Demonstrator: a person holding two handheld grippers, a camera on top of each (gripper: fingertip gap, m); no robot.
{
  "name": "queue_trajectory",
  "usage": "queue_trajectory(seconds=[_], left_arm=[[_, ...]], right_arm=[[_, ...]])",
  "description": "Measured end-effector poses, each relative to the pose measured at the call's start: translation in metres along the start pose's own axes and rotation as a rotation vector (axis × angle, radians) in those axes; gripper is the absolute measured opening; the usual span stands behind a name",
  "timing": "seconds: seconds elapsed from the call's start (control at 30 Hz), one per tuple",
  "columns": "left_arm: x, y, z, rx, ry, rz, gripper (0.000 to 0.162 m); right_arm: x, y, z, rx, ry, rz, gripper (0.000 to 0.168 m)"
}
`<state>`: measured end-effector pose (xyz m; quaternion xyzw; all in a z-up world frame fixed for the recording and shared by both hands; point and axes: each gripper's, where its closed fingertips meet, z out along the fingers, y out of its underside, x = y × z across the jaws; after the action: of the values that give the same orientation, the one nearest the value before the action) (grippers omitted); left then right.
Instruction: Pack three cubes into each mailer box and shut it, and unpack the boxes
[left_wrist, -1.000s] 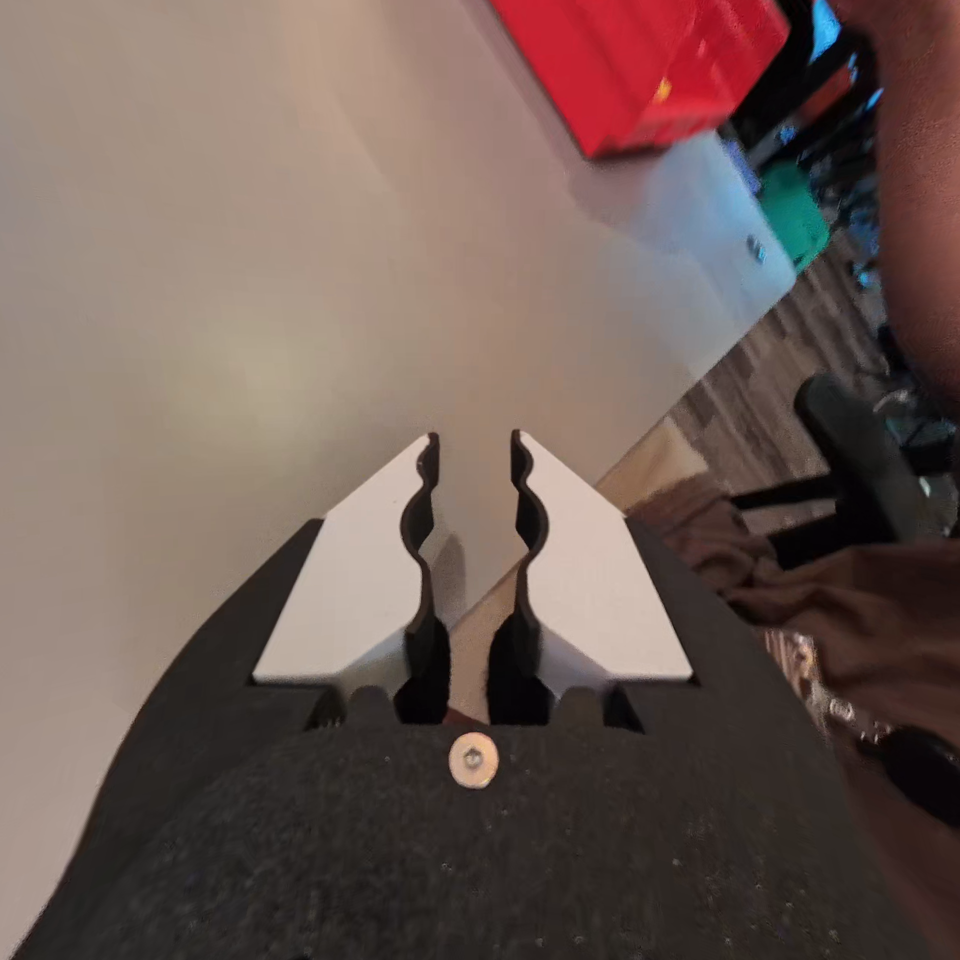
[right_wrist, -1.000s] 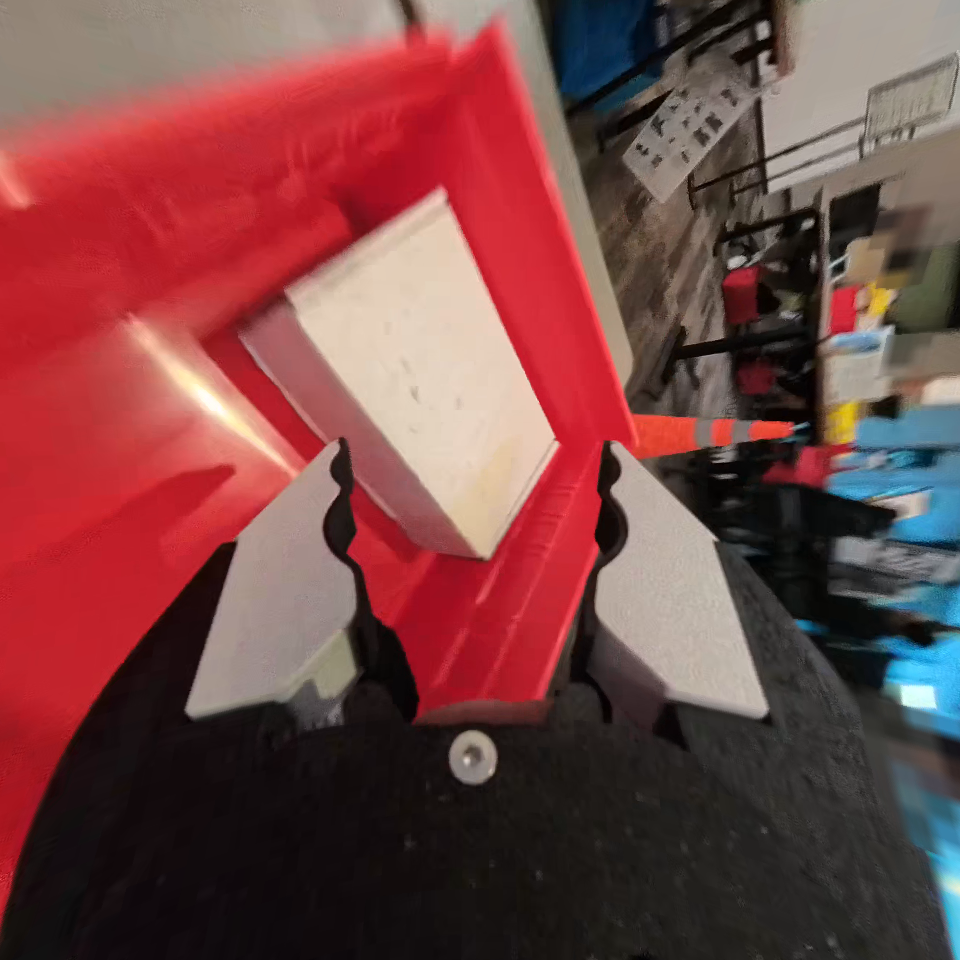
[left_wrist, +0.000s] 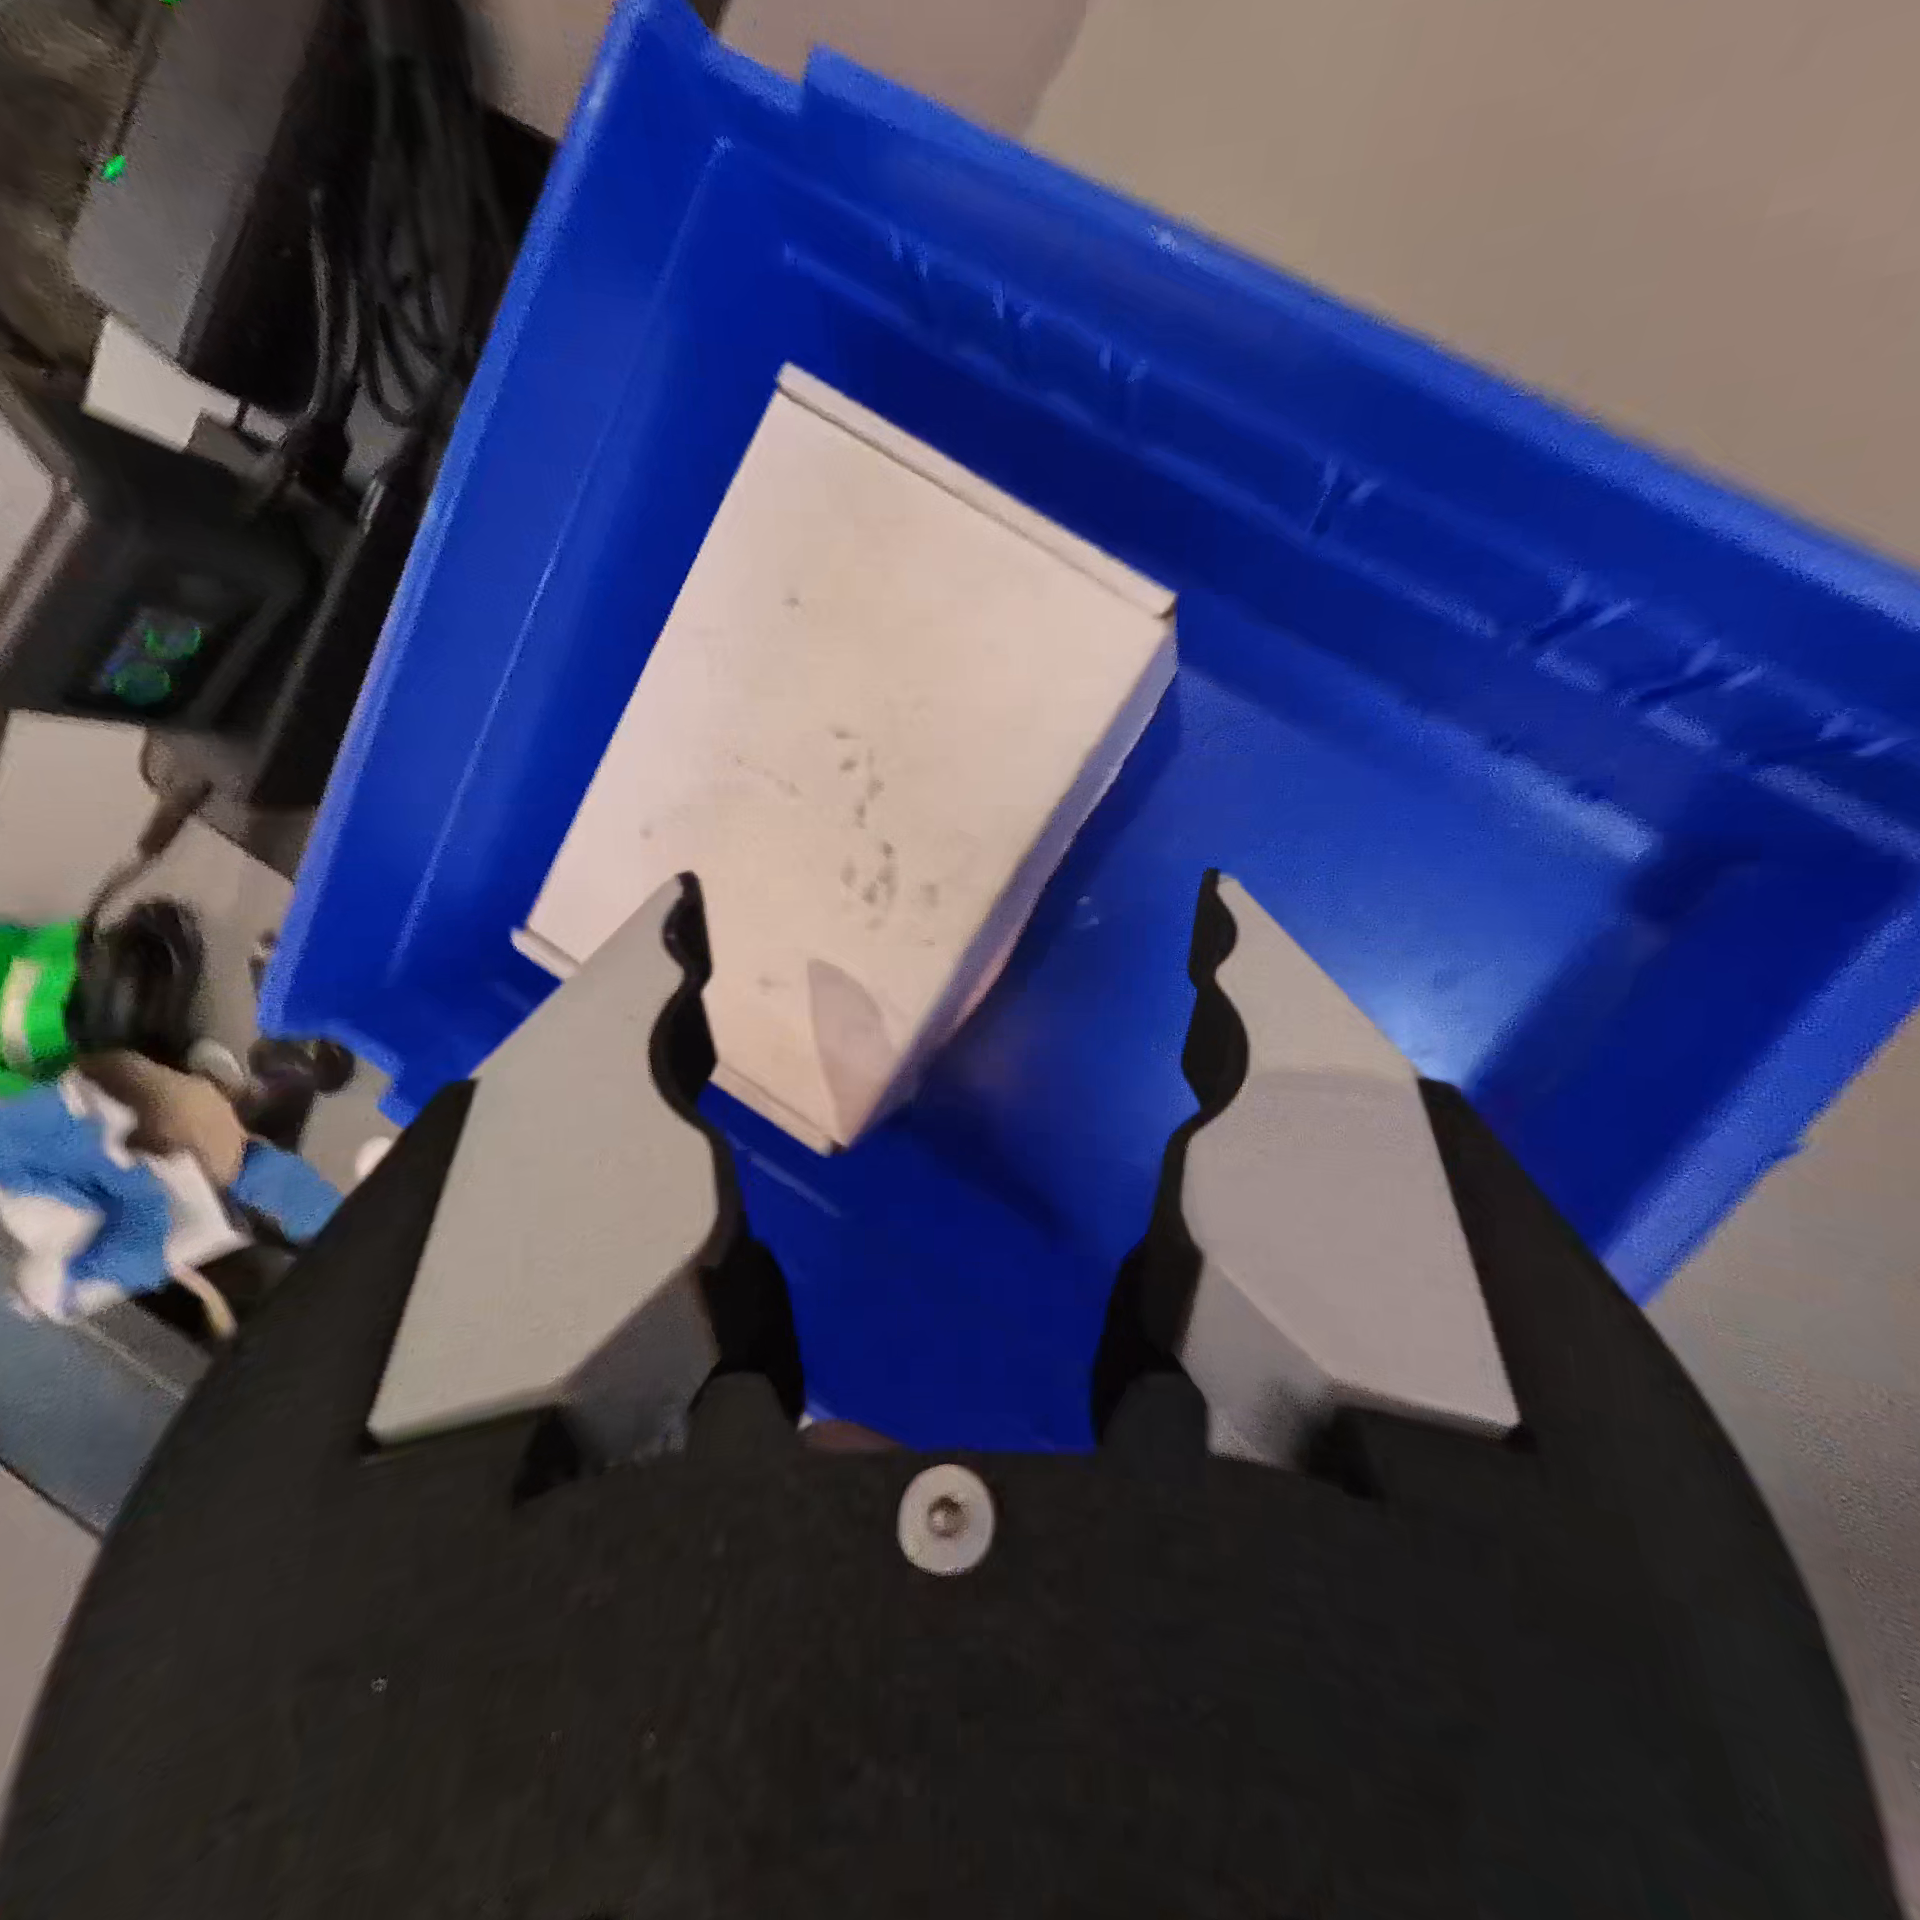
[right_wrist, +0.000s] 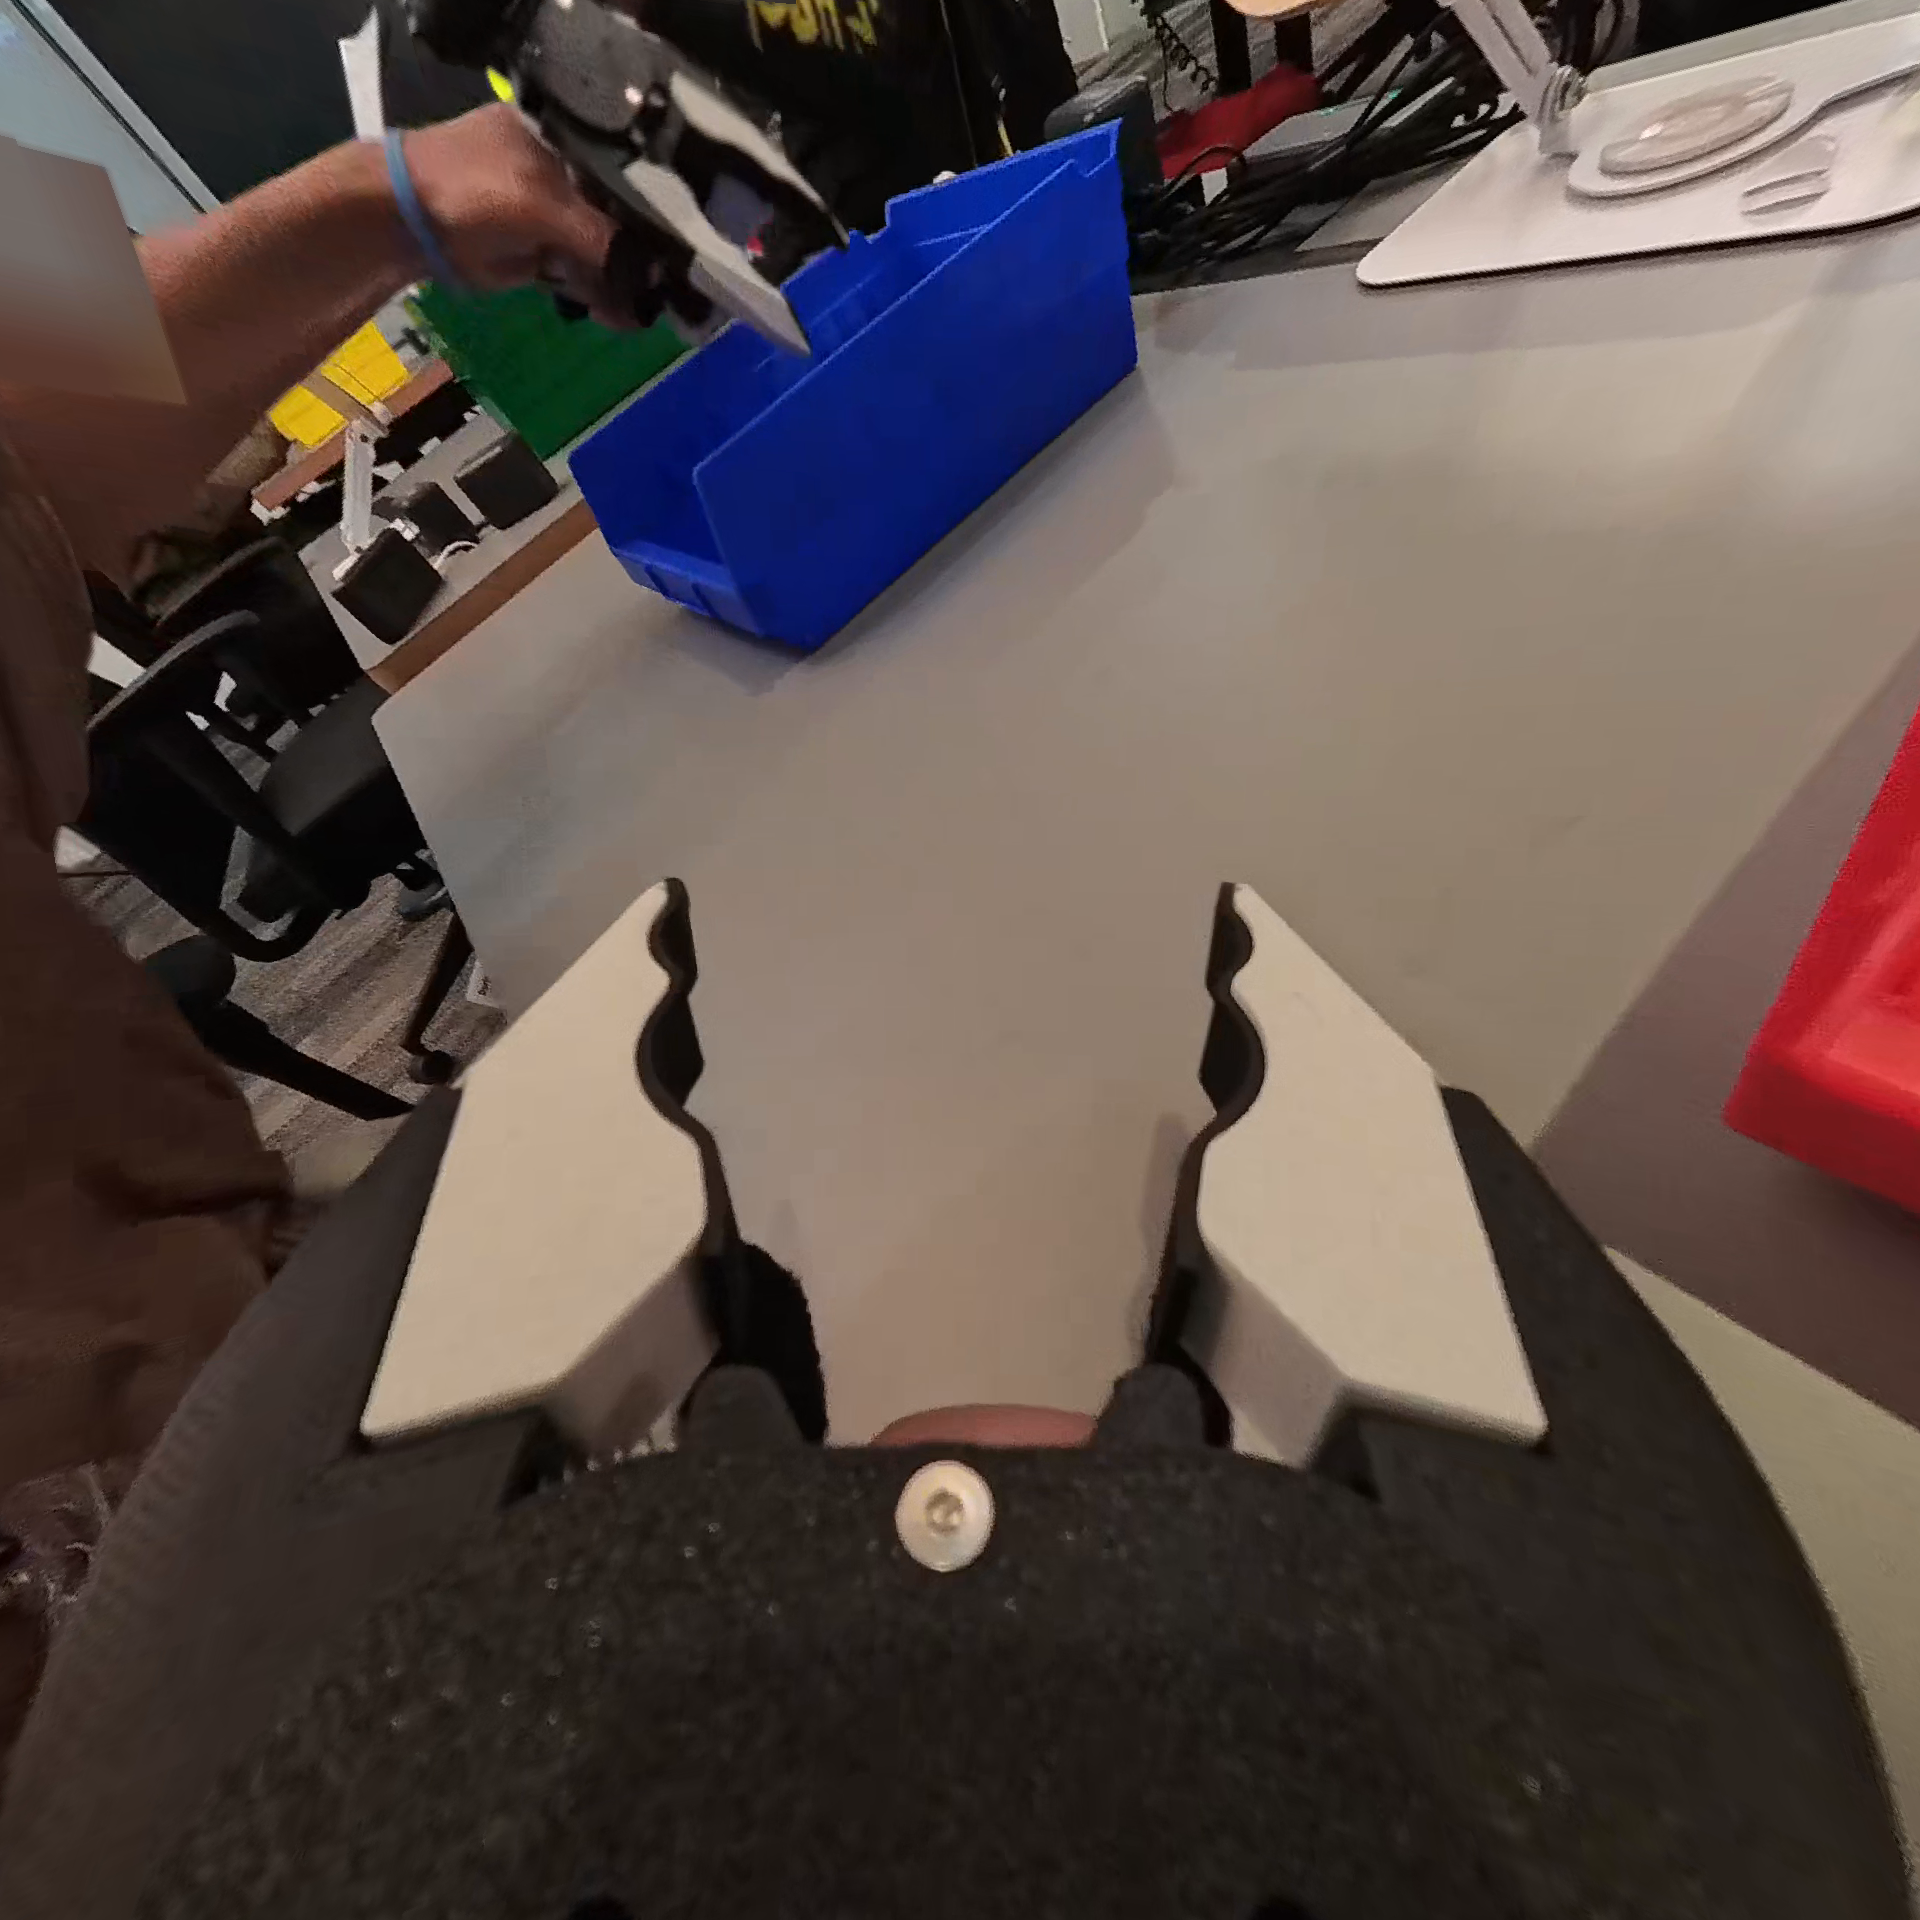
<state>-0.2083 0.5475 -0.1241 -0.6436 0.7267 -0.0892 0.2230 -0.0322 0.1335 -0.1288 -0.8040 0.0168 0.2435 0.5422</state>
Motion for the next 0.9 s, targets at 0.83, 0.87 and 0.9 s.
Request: queue_trajectory(seconds=[0.83,0.87,0.9], left_arm=[[-0.040,0.022,0.047,-0.284,0.015,0.396,0.117],[-0.038,0.017,0.036,-0.269,0.015,0.381,0.117],[-0.034,0.013,0.023,-0.252,0.021,0.364,0.118]], right_arm=[[-0.012,0.009,0.026,-0.047,-0.098,-0.054,0.105],[-0.012,0.009,0.026,-0.049,-0.096,-0.059,0.105],[-0.013,0.009,0.026,-0.054,-0.095,-0.067,0.105]])
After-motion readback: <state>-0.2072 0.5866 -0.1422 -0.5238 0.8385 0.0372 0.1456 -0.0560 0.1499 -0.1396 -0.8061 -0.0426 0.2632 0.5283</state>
